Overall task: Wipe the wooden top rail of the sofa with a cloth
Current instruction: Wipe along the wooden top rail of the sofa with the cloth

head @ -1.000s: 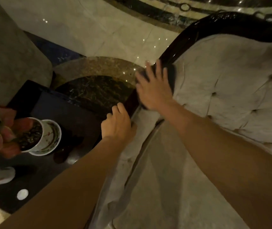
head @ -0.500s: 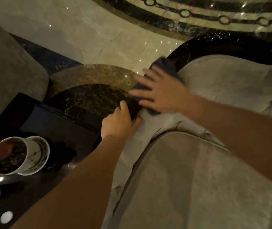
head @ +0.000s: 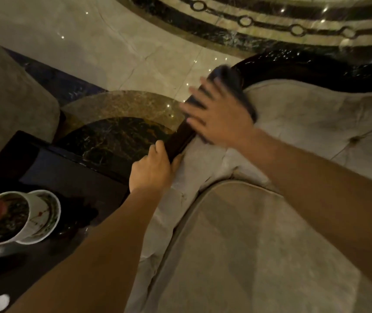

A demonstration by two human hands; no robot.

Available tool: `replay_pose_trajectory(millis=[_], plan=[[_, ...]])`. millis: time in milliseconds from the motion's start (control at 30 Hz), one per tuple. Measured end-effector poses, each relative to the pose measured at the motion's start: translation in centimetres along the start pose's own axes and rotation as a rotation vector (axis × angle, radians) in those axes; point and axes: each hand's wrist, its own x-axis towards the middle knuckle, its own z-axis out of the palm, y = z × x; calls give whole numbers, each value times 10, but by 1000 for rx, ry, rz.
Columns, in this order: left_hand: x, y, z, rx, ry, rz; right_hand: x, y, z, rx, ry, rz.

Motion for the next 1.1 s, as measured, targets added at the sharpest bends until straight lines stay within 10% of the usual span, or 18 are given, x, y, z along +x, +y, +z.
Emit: replay_pose_trajectory(millis=[167, 333, 567, 1100], plan=[[0, 0, 0, -34, 5, 62, 7, 20, -23, -84, 108, 470], [4, -2, -12, -126, -145, 54, -3, 0, -27, -37, -151, -32], [81, 80, -75, -158, -89, 286, -44, 107, -56, 59, -16, 715], [114, 255, -71, 51, -31, 320, -124, 173, -109, -497, -494, 572]])
